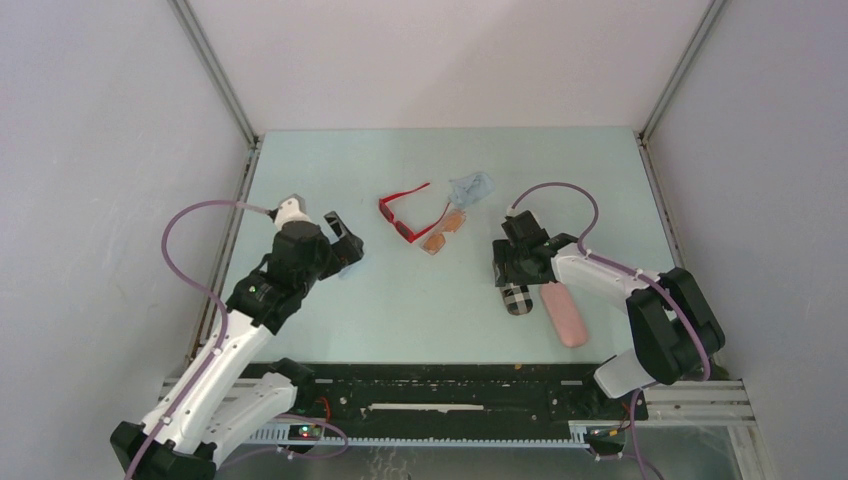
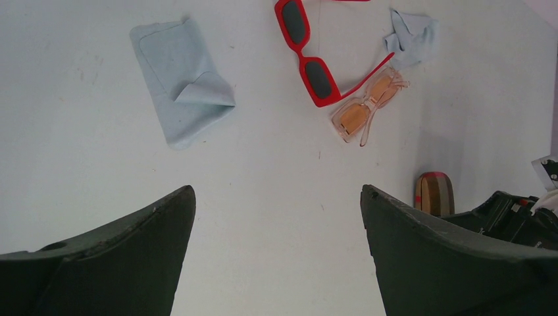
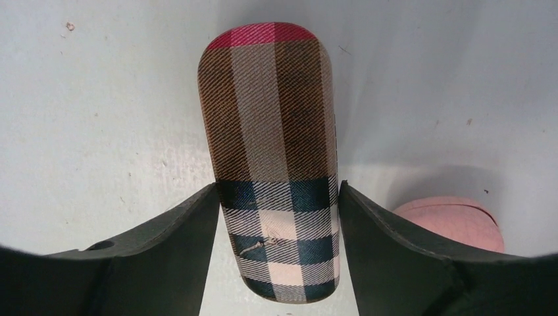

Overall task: Organize the sunglasses
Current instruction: Open the sunglasses case at the center of the board.

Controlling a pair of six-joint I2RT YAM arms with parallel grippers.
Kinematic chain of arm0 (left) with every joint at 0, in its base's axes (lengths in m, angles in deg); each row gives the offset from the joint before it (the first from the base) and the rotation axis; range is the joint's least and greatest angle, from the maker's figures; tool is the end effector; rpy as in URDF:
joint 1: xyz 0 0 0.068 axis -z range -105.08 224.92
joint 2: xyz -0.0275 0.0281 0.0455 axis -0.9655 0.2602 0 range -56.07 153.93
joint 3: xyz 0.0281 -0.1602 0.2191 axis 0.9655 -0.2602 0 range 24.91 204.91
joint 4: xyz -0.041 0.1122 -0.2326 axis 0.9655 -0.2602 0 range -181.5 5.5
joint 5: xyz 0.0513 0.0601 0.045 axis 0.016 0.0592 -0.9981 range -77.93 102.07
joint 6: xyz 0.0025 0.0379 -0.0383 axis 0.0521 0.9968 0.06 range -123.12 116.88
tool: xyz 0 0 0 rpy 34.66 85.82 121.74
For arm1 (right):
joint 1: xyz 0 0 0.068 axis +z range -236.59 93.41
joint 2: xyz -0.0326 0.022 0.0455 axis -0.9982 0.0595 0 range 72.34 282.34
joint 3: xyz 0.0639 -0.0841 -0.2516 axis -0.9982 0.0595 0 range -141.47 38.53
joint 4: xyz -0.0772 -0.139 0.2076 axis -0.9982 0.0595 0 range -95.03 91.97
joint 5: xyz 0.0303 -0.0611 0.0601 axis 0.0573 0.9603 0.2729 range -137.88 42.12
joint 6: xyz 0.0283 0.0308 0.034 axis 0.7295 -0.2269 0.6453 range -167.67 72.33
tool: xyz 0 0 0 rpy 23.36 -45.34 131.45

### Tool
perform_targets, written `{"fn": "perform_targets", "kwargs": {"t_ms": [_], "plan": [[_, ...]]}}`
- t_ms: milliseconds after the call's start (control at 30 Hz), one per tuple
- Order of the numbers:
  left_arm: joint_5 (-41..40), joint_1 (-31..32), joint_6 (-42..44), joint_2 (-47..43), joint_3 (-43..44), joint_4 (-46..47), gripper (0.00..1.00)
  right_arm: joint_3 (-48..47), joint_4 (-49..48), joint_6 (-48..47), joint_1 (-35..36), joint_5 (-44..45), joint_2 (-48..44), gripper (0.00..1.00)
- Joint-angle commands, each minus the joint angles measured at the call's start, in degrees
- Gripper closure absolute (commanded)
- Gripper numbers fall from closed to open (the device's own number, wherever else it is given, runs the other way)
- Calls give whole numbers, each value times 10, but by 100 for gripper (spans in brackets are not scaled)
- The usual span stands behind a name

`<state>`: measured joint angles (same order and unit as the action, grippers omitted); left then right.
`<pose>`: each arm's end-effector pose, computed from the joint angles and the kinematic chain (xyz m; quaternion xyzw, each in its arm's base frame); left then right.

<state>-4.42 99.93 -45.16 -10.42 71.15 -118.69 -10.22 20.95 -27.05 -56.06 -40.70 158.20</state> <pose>0.1582 -0.0627 0.3050 -0.1962 0.8526 -0.1530 0.4596 0.2453 0.1394 0.1794 -0.0694 0.9683 0.0454 0.2357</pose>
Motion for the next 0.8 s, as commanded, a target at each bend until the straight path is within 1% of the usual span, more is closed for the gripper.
{"fn": "perform_targets", "kwargs": {"t_ms": [0, 67, 167, 200, 267, 367, 433, 533, 600, 733, 767], "plan": [[15, 2, 16, 17, 8, 13, 0, -3, -28, -7, 4, -7, 7, 28], [31, 2, 24, 27, 11, 15, 0, -2, -31, -5, 6, -7, 7, 26], [56, 2, 33, 38, 17, 16, 0, -2, -31, -3, 9, 3, 9, 19], [64, 2, 36, 42, 19, 17, 0, -2, -31, -2, 10, 6, 11, 19], [78, 2, 38, 50, 23, 17, 0, -3, -32, -1, 11, 9, 15, 19], [108, 1, 40, 66, 36, 9, 0, -1, -34, -1, 11, 10, 14, 25], [120, 1, 60, 91, 69, -20, 0, -1, -38, -5, 10, -2, 14, 24], [94, 2, 99, 148, 141, -88, 0, -6, -34, -6, 10, -14, 27, 20], [79, 2, 116, 184, 181, -119, 0, -6, -33, -4, 10, -15, 35, 19], [91, 1, 126, 224, 217, -128, 0, -7, -28, 1, 7, -16, 36, 26], [95, 1, 128, 229, 220, -126, 0, -7, -27, 3, 5, -17, 32, 31]]}}
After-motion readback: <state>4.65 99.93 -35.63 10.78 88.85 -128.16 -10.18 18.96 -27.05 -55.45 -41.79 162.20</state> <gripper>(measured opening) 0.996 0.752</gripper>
